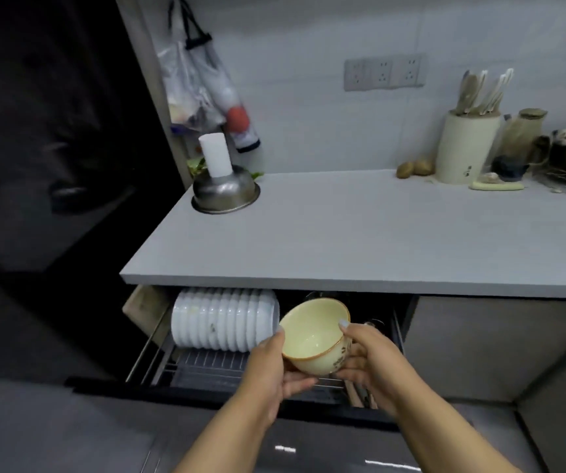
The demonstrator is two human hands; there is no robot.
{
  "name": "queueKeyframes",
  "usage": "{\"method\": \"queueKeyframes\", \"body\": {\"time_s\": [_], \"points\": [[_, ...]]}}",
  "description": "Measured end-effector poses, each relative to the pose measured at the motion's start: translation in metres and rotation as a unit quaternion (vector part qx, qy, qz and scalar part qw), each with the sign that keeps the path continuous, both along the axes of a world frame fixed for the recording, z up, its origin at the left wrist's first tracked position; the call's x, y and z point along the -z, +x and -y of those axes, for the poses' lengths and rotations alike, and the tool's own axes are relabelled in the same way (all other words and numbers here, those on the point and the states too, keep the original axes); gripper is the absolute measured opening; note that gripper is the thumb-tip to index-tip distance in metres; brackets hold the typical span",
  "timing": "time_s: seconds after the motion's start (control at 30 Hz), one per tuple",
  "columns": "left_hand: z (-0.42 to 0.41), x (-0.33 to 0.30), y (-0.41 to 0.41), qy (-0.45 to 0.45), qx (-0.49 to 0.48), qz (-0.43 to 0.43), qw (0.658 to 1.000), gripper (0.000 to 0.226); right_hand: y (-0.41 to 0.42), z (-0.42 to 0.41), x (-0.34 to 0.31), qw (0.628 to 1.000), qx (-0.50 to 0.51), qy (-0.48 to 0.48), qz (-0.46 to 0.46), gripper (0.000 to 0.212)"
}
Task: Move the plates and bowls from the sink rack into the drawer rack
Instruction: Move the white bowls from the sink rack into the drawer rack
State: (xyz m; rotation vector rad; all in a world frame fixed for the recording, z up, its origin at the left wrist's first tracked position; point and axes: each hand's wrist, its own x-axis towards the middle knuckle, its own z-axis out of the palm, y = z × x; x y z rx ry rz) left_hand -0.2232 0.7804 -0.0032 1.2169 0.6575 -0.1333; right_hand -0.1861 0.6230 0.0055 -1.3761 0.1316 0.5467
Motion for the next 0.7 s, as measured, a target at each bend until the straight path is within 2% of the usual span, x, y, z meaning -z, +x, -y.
{"method": "queueKeyframes", "body": {"time_s": [0.2,0.4,0.5,0.6,0.7], "points": [[-0.137,0.011,-0.038,0.088,-0.063,-0.006,0.994,0.031,-0.005,-0.127,0.013,0.999,-0.034,-0.013,-0.015,0.016],[-0.230,0.037,-0.064,0.178,-0.136,-0.039,0.974,0.016,0.015,-0.218,0.048,0.993,-0.080,-0.077,-0.025,0.018],[-0.261,0.050,-0.077,0.240,-0.140,-0.051,0.959,0.026,0.028,-0.259,0.072,0.987,-0.103,-0.119,-0.033,0.025],[-0.288,0.067,-0.084,0.299,-0.105,-0.081,0.945,0.047,0.041,-0.297,0.097,0.978,-0.123,-0.161,-0.045,0.027],[-0.311,0.080,-0.079,0.342,-0.072,-0.112,0.930,0.059,0.055,-0.331,0.128,0.968,-0.136,-0.202,-0.054,0.030]]}}
